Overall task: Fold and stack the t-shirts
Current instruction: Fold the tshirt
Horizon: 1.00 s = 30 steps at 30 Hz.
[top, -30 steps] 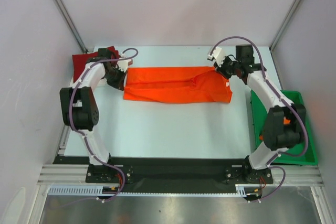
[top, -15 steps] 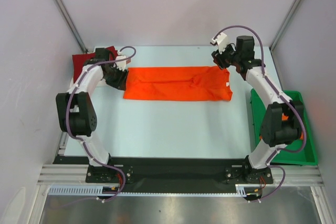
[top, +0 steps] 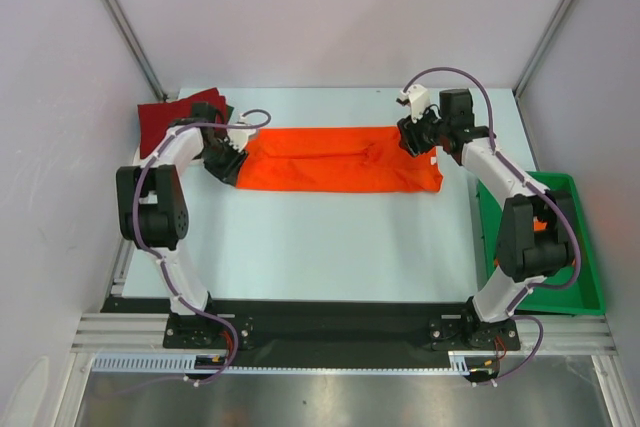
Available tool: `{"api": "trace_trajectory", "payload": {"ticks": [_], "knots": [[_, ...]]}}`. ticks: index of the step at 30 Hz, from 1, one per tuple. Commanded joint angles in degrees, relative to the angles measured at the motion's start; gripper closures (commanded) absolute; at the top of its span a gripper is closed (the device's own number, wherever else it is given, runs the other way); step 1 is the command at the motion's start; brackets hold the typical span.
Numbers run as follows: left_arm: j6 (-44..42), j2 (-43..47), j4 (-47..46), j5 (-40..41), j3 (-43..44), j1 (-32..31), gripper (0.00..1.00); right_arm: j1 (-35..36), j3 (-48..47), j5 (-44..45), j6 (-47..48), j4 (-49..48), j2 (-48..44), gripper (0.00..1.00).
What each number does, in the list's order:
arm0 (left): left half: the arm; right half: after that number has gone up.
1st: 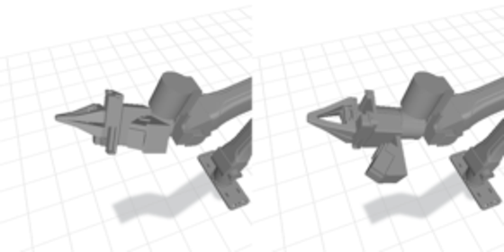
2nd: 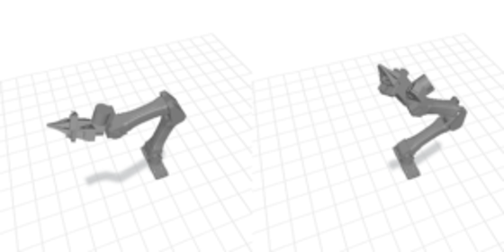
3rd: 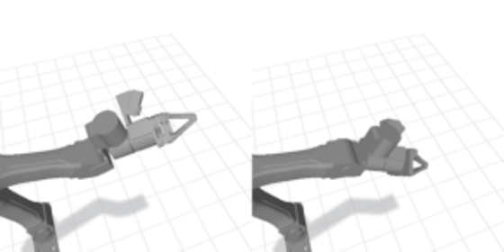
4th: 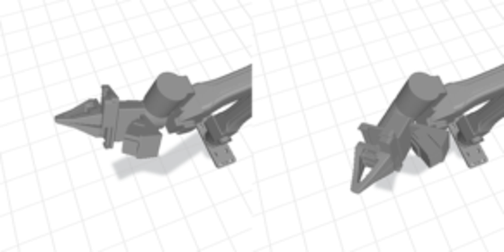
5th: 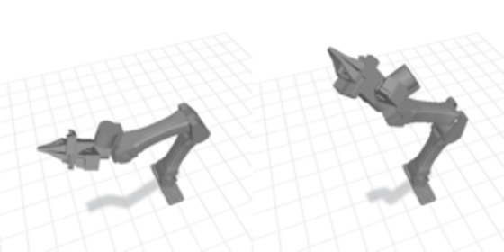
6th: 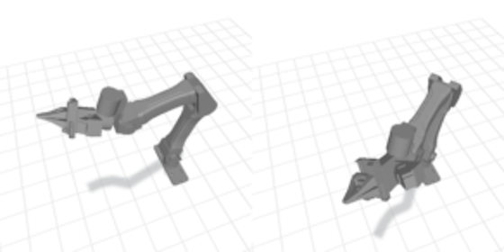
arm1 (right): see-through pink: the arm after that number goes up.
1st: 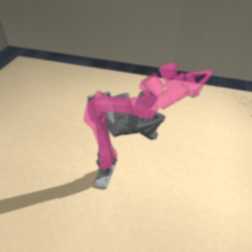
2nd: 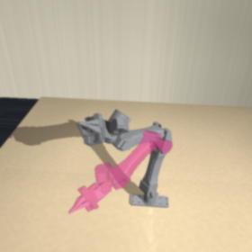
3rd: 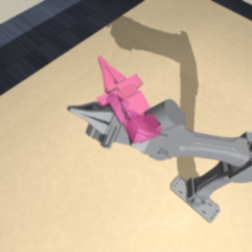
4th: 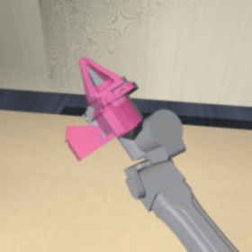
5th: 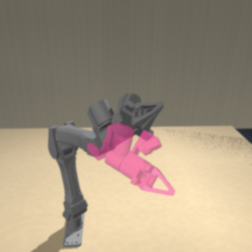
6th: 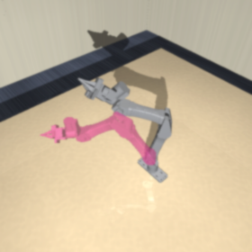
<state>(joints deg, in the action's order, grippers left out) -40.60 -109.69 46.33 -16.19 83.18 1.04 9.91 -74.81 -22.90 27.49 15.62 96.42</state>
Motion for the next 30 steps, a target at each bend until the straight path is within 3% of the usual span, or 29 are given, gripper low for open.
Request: {"api": "trace_trajectory", "payload": {"ticks": [1,8,30], "knots": [[-6.85,1.23,2.45,-0.78,1.47,-0.51,0.54,0.28,0.62,0.31,-1.03,-1.29,-1.15,0.47],[-11.25,1.50,2.28,0.80,-1.00,-3.49,0.48,0.20,3.08,0.75,-0.33,-1.82,-2.11,0.46],[-12.22,-7.03,1.32,5.46,2.78,-5.78,0.52,0.37,3.53,1.54,1.26,-2.52,-1.85,0.45]]}}
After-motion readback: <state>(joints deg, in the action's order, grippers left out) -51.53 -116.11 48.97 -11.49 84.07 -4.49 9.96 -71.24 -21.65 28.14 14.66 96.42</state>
